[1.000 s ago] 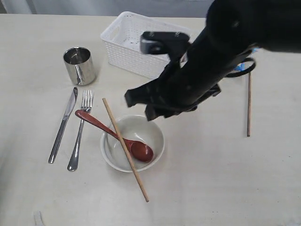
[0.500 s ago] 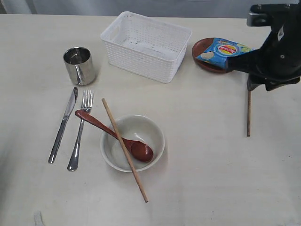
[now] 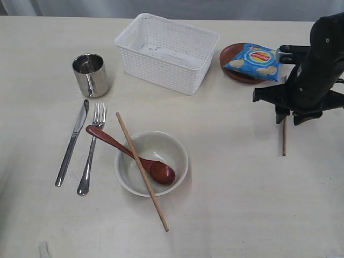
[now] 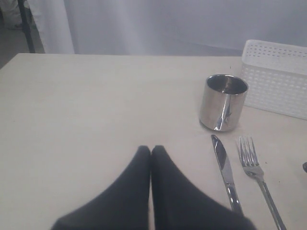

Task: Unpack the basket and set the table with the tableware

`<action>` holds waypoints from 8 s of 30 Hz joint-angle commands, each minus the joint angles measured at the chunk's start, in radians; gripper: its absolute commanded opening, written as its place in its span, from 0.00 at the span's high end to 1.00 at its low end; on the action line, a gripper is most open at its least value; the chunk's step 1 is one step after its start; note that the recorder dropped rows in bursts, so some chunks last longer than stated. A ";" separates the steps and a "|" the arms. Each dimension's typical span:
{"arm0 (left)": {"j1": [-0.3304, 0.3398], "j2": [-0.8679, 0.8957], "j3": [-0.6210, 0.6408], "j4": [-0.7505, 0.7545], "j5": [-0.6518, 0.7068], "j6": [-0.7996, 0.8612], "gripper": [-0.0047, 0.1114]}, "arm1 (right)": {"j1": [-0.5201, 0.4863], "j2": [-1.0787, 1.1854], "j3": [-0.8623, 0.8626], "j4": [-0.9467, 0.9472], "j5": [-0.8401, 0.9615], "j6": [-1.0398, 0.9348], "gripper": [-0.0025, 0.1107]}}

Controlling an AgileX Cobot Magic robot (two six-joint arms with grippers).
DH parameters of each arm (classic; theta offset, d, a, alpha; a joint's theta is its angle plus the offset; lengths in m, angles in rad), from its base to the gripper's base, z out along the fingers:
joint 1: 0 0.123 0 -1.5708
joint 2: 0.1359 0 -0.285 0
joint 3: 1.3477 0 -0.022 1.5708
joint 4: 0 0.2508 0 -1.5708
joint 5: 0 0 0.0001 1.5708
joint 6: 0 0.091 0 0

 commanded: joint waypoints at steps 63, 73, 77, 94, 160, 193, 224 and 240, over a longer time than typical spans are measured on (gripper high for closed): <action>0.003 -0.004 0.004 0.008 -0.009 0.004 0.96 | 0.450 -0.382 0.046 0.389 0.088 -0.347 0.98; 0.003 -0.004 0.004 0.008 -0.009 0.004 0.96 | 0.614 -0.222 0.046 0.426 0.008 -0.337 0.98; 0.003 -0.004 0.004 0.008 -0.009 0.004 0.96 | 0.622 -0.212 0.036 0.482 0.012 -0.344 0.98; 0.003 -0.004 0.004 0.008 -0.009 0.004 0.96 | 0.624 -0.176 0.034 0.644 -0.014 -0.426 0.98; 0.003 -0.004 0.004 0.008 -0.009 0.004 0.96 | 0.622 -0.176 0.034 0.532 -0.078 -0.415 0.96; 0.003 -0.004 0.004 0.008 -0.009 0.004 0.96 | 0.699 -0.107 0.034 0.483 -0.069 -0.403 0.98; 0.003 -0.004 0.004 0.008 -0.009 0.004 0.96 | 0.503 -0.310 -0.117 -0.238 0.186 0.025 0.98; 0.003 -0.004 0.004 0.008 -0.009 0.004 0.96 | 0.325 -0.054 -0.484 0.265 0.161 -0.774 0.52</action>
